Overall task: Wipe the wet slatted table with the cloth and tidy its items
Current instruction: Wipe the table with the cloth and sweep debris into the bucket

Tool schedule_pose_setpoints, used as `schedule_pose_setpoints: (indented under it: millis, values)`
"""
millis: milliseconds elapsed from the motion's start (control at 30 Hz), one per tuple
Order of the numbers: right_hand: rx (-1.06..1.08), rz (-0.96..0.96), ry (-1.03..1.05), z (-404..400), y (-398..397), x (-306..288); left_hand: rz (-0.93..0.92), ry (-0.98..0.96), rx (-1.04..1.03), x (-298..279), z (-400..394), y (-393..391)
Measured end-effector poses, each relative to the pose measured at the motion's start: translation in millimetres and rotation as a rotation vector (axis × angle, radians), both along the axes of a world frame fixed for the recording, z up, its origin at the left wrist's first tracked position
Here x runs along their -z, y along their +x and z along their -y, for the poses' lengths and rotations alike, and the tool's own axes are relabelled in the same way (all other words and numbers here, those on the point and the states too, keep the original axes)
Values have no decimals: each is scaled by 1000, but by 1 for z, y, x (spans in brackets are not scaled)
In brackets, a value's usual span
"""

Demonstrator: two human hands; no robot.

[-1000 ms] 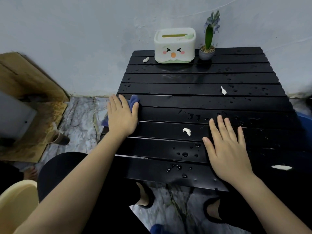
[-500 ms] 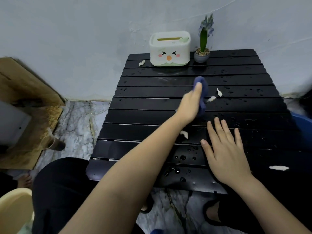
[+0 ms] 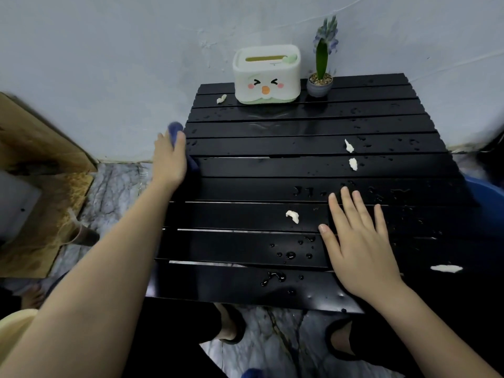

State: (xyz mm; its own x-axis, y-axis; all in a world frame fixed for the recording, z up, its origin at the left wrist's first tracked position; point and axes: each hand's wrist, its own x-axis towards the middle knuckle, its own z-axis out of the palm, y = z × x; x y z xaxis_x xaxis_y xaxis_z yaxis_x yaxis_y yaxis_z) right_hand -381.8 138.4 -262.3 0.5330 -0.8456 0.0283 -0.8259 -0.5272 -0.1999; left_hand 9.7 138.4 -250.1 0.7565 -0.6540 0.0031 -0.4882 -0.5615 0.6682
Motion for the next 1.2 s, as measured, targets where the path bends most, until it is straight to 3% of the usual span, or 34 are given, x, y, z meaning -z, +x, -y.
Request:
schedule_pose_setpoints:
  millis: [67, 200, 367, 533, 633, 700, 833, 900, 967, 1100, 1200]
  values:
    - [1, -5, 1, 0, 0, 0, 173, 206, 43, 15, 5, -3]
    - [-2, -9, 12, 0, 0, 0, 417, 336, 40, 27, 23, -11]
    - [7, -22, 12, 1, 1, 1, 623, 291, 185, 27, 55, -39]
    - [9, -28, 8, 1, 1, 1, 589, 220, 387, 21, 100, -130]
    - [11, -34, 0, 1, 0, 0, 402, 22, 592, 19, 118, -194]
    - [9, -30, -3, 1, 0, 0, 69, -84, 573, 9, 126, -214]
    - [3, -21, 2, 1, -1, 0, -687, -343, 196, -22, 131, -186]
    - [5, -13, 5, 1, -1, 1, -763, -386, 48, -34, 122, -146]
    - [7, -8, 7, 1, 0, 2, -681, -420, -29, -43, 106, -97]
    - [7, -15, 9, 2, 0, 3, -258, -409, -38, -51, 64, -11]
    - [10, -15, 9, 2, 1, 1, -119, -214, 32, -24, 50, 21]
